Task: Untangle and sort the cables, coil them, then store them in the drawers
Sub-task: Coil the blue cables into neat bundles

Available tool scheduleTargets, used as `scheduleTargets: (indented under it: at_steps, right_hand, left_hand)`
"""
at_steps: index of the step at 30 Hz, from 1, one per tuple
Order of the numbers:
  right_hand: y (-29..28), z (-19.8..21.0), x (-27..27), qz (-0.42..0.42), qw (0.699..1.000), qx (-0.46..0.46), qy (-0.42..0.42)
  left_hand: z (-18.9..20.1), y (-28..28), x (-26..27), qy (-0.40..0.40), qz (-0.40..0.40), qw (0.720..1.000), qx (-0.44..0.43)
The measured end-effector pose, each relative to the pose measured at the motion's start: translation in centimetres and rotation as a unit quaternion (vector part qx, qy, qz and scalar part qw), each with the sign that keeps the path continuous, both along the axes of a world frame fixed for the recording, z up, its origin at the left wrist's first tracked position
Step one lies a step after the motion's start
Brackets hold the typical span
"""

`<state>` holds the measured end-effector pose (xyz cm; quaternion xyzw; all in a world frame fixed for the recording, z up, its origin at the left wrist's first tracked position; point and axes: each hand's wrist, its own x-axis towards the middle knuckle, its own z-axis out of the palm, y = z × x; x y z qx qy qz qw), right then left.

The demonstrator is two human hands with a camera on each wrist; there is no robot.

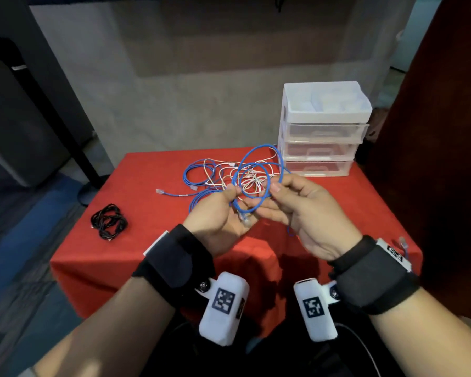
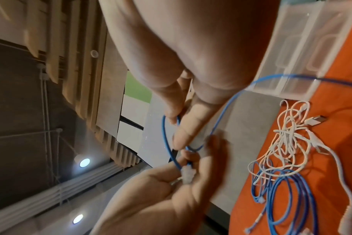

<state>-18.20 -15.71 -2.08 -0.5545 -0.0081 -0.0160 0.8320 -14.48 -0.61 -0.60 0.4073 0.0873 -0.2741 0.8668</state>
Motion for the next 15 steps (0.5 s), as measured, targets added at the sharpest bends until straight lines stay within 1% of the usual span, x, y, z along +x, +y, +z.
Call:
scheduleTargets:
  at_steps: [3,4,5,6,7,8,9,10,11,12,13,15]
  right_hand:
    - [-0.3,-0.6,-0.4,0.057,0.994,-0.092,0.019]
    - [-0.4,-0.7,-0.6,0.077,0.987,-0.136,0.027]
    - [-0.4,-0.7,-0.8,0.078,0.981,-0.177,0.028]
    - [-0.6,-0.8,-0.7,0.049,0.976,-0.214,0.015]
    - [-0.9,-0.9,-0.5,-0.006,0.968,-0.249,-0.013]
    - [-1.1,-0.8,-0.3,-0.08,0.954,-0.284,-0.05]
    - [-1.5,-0.8,0.0,-0.152,0.931,-0.32,-0.09]
    - [-1.9,-0.8,0.2,-0.198,0.902,-0.363,-0.121]
    - [-2.2,-0.7,0.4,-0.209,0.878,-0.408,-0.14]
    - [-2.4,-0.5,0.5,-0.186,0.866,-0.44,-0.149]
    - [-2.4,-0.2,0.6,-0.142,0.871,-0.448,-0.146]
    - [-2.3,0.4,0.6,-0.056,0.896,-0.422,-0.123]
  left_hand:
    - [0.2,0.3,0.9,0.001,0.06,0.998,0.012]
    - [0.1,0.5,1.1,-0.011,0.07,0.997,0.03]
    - [0.0,0.7,1.2,-0.033,0.076,0.995,0.058]
    - [-0.1,0.8,1.2,-0.06,0.079,0.991,0.088]
    - [0.0,0.9,1.1,-0.085,0.08,0.986,0.12]
    - [0.0,1.0,0.9,-0.112,0.08,0.978,0.155]
    - [0.2,1.0,0.7,-0.146,0.077,0.967,0.195]
    - [0.3,1.0,0.4,-0.183,0.071,0.953,0.232]
    - [0.4,1.0,0.2,-0.221,0.062,0.937,0.261]
    - [0.4,0.9,0.0,-0.255,0.053,0.923,0.282]
    - [0.4,0.8,-0.1,-0.284,0.044,0.91,0.298]
    - [0.4,0.9,-0.1,-0.337,0.019,0.885,0.321]
